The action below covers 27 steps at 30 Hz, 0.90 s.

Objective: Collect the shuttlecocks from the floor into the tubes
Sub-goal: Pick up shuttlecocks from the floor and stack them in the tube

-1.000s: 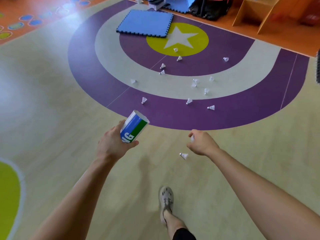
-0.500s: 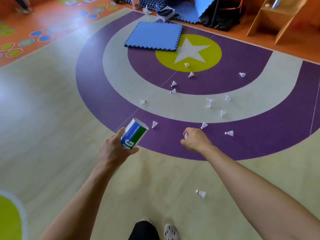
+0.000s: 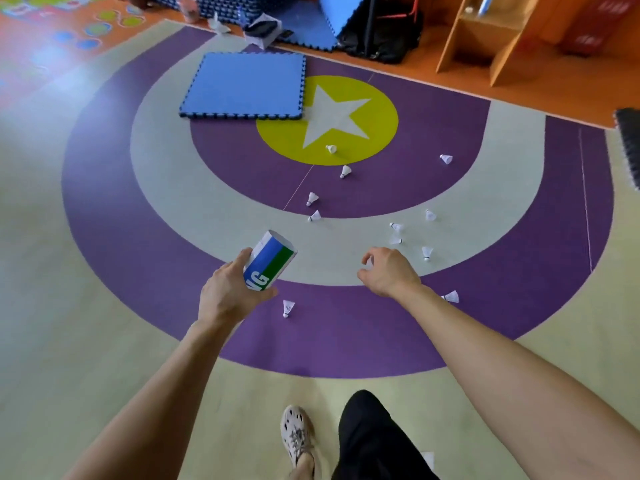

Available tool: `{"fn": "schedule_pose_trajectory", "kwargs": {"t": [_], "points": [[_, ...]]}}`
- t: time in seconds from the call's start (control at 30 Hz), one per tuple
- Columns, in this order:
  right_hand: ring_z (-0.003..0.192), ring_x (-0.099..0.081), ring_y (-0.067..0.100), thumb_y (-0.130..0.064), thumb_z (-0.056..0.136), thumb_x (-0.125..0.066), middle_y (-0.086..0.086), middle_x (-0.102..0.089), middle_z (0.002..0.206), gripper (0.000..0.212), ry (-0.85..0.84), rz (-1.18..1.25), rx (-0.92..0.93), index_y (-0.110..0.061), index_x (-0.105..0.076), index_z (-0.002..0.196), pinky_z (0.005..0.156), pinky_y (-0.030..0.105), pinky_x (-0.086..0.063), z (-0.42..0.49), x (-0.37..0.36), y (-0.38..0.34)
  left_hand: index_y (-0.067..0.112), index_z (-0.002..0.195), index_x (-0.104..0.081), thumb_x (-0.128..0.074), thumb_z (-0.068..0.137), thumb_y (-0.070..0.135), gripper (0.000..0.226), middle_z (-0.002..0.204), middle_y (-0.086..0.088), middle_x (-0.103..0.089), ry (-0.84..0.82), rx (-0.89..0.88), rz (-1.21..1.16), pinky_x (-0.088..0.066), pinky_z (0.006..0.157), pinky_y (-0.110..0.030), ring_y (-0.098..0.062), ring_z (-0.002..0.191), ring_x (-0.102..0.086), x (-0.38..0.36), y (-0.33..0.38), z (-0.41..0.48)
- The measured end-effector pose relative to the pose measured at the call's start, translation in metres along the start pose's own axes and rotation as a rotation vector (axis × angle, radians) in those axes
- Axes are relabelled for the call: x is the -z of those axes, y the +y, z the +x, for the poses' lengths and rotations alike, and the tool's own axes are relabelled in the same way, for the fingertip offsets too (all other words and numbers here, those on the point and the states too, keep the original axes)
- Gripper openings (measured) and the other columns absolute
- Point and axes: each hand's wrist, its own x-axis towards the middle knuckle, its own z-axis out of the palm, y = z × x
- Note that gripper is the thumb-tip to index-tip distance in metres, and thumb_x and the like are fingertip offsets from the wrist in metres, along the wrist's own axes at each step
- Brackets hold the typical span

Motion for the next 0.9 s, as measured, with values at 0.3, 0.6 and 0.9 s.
{"fn": "schedule_pose_trajectory", "kwargs": {"t": [0.3, 0.6, 0.9], "points": [[0.089, -0.061, 0.02, -0.031, 0.087, -0.064, -0.001, -0.07, 0.11, 0.027, -0.045, 0.03, -0.056, -0.02, -0.07, 0.112, 0.073, 0.027, -0.045, 0.212, 0.017, -0.015, 0.042, 0.144, -0.046, -0.092, 0.073, 0.062, 0.087, 0.11, 0.003, -0.075, -0.012, -0.009, 0.055, -0.066, 0.073, -0.042, -0.021, 0.087, -0.072, 0.0, 0.016, 0.228], [0.092, -0.065, 0.024, -0.027, 0.085, -0.062, 0.0, -0.07, 0.105, 0.027, -0.14, -0.012, -0.082, -0.018, -0.069, 0.11, 0.075, 0.032, -0.054, 0.365, 0.045, -0.066, 0.038, 0.142, -0.052, -0.094, 0.074, 0.056, 0.082, 0.109, -0.001, -0.075, 0.003, -0.051, 0.003, -0.063, 0.077, -0.043, -0.026, 0.088, -0.07, 0.012, 0.036, 0.399], [0.107, -0.065, 0.026, -0.018, 0.093, -0.054, 0.003, -0.068, 0.123, 0.032, -0.1, 0.084, -0.178, -0.022, -0.067, 0.122, 0.083, 0.034, -0.054, 0.521, 0.041, -0.117, 0.032, 0.139, -0.05, -0.095, 0.074, 0.057, 0.083, 0.108, -0.001, -0.075, -0.147, -0.186, -0.031, -0.064, 0.074, -0.045, -0.025, 0.086, -0.071, -0.015, 0.009, 0.597]]}}
